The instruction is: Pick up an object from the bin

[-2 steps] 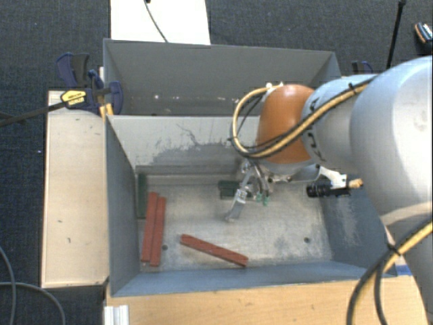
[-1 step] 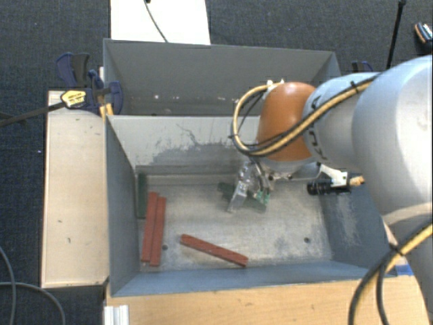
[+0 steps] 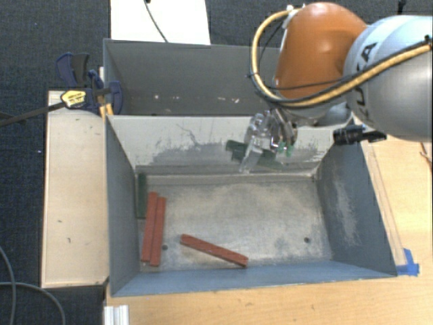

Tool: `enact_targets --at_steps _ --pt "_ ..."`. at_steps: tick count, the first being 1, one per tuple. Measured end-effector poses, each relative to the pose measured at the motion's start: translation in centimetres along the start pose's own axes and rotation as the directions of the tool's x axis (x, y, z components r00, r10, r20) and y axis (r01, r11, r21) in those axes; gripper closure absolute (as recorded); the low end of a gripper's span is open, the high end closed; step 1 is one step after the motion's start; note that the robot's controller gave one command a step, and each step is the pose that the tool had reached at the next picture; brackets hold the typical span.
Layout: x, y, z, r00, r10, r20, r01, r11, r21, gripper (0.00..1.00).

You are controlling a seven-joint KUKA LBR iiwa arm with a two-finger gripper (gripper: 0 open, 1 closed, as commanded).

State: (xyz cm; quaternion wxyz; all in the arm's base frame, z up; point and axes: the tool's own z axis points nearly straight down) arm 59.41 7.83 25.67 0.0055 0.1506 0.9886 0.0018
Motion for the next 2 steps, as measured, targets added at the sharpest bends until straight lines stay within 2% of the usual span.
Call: enact_targets --at_steps 1,2 --pt "2.1 2.4 -4.7 0.909 -0.417 -0.003 0.417 0.909 -0.001 1.00" --pt "4.4 2.4 -3.8 0.809 -0.587 -0.010 0.587 0.809 -0.002 1.00"
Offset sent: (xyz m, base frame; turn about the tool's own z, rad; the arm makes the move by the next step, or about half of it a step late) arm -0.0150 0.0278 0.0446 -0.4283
